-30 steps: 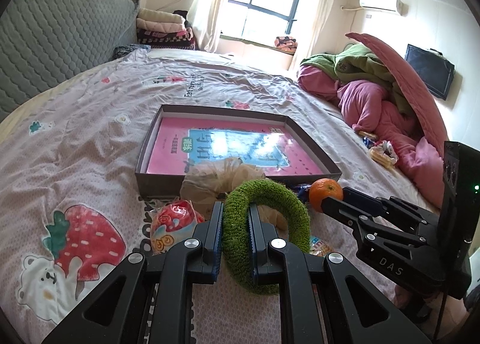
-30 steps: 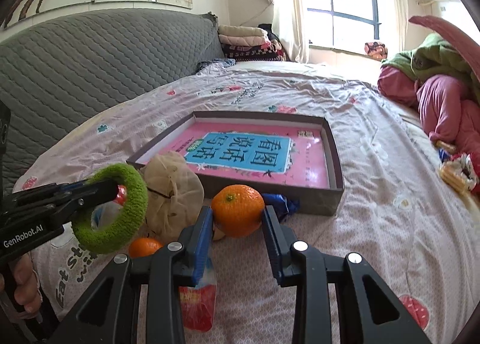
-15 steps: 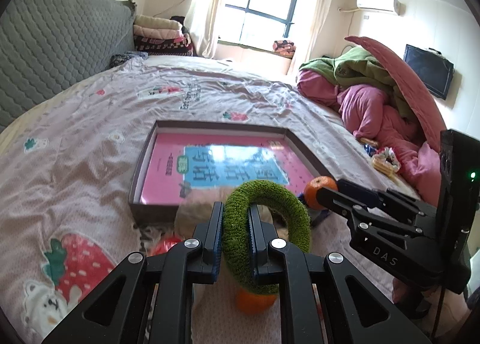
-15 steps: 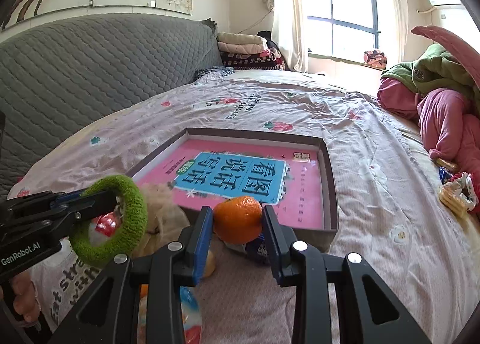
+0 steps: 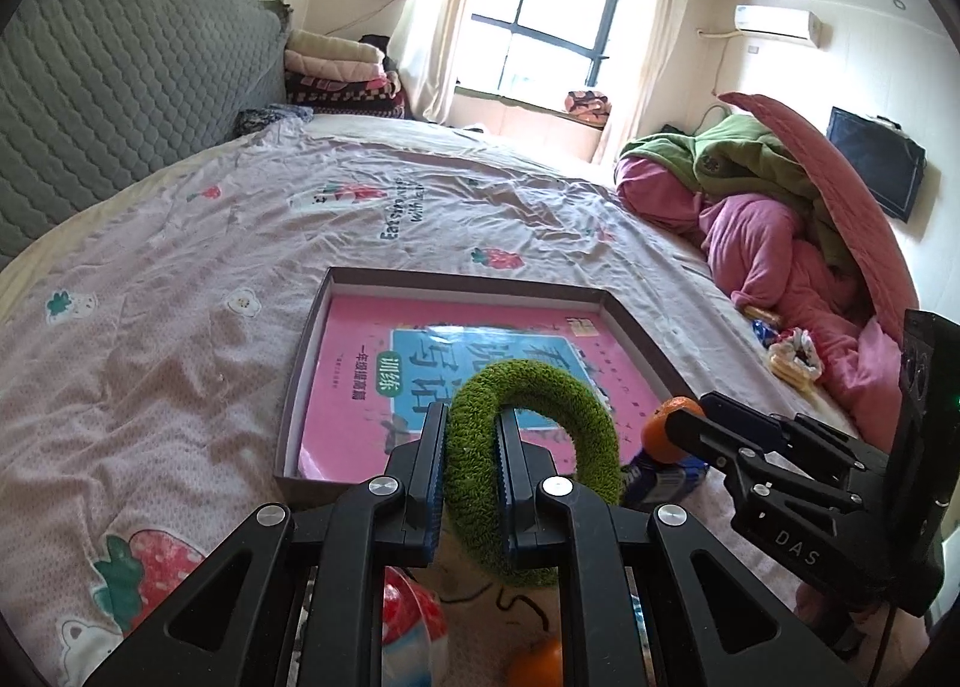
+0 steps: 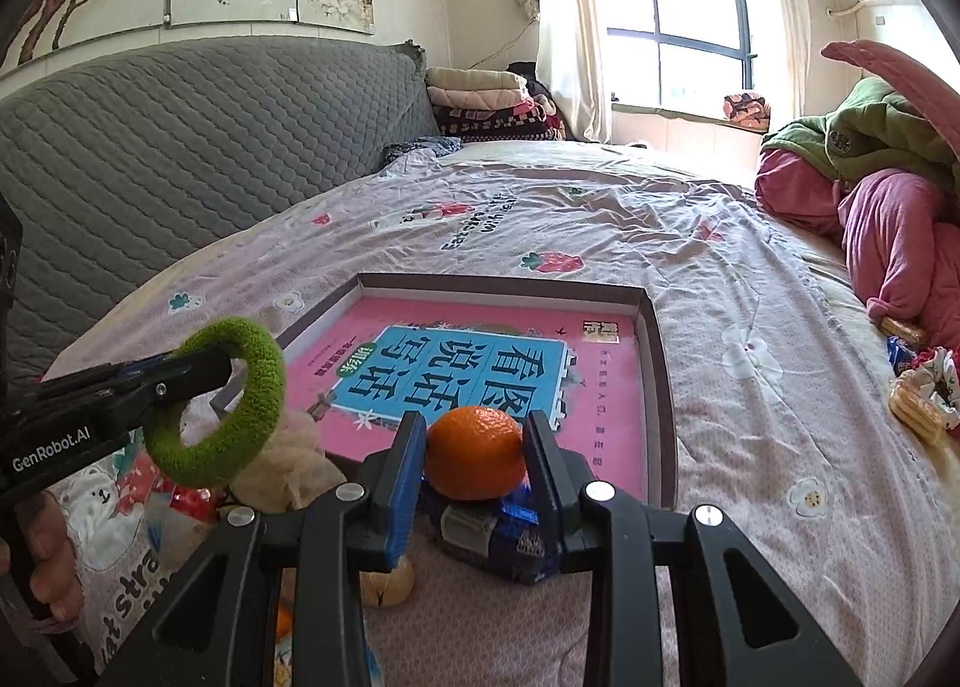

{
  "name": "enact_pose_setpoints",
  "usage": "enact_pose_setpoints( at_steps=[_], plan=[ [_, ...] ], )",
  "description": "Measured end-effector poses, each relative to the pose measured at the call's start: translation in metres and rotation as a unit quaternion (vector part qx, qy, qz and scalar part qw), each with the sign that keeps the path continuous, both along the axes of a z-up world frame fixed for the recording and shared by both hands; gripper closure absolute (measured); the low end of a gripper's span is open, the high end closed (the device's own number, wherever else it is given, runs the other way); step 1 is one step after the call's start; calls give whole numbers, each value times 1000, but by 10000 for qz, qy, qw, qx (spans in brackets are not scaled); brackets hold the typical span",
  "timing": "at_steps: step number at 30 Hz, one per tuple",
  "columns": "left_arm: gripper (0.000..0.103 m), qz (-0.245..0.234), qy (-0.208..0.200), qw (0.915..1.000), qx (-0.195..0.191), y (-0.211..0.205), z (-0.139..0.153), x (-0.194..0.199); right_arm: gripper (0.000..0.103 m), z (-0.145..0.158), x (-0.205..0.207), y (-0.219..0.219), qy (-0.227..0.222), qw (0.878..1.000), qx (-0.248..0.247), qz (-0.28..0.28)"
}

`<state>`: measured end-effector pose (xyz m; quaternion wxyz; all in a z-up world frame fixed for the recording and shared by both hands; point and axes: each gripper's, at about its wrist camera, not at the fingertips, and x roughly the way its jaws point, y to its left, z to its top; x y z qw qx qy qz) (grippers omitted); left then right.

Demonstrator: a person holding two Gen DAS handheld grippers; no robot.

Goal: Organize objects
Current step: 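Carry the green ring and the orange over the grey tray with both grippers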

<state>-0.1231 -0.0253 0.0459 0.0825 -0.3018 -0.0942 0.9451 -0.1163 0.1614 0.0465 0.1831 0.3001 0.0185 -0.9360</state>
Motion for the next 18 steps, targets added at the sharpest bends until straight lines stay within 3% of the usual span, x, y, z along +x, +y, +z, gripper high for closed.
enact_pose_setpoints(
  at_steps=[18],
  plan=[
    [88, 92, -139, 9998, 68, -9, -9, -29, 69, -5, -23, 0, -137, 9998, -129, -45]
  ],
)
